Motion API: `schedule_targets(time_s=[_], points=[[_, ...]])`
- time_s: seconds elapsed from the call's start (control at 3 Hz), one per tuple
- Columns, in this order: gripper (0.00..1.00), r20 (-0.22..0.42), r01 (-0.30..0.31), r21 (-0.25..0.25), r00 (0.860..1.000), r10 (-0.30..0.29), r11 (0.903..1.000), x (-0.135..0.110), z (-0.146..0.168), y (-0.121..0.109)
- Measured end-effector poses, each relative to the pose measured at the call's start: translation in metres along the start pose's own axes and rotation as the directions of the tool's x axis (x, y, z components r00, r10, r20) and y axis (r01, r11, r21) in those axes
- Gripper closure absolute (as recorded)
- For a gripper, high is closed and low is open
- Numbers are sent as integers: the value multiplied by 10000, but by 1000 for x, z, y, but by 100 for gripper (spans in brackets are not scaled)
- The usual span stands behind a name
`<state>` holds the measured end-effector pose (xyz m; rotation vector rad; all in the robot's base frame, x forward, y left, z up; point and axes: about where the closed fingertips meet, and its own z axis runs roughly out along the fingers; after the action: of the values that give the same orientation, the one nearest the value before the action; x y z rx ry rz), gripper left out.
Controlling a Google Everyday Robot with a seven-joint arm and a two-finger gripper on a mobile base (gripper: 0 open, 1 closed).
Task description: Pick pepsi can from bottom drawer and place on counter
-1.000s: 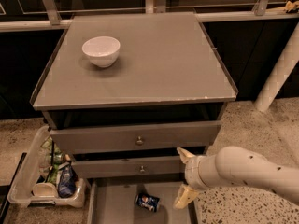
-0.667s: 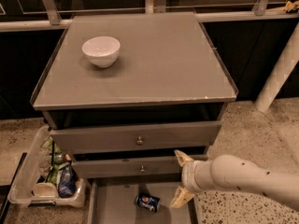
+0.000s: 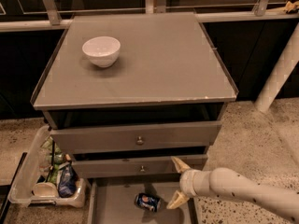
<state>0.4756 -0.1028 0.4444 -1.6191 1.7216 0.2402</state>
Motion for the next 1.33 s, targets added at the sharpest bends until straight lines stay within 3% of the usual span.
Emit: schedule_targets(time_s=[0.33, 0.67, 1.33], points=[[0, 1051, -228, -851, 9940, 317, 9961, 26, 37, 26], [0, 1027, -213, -816, 9943, 297, 9964, 25, 36, 25], [0, 892, -1204, -1566, 9868, 1354, 9803, 53, 89, 74]])
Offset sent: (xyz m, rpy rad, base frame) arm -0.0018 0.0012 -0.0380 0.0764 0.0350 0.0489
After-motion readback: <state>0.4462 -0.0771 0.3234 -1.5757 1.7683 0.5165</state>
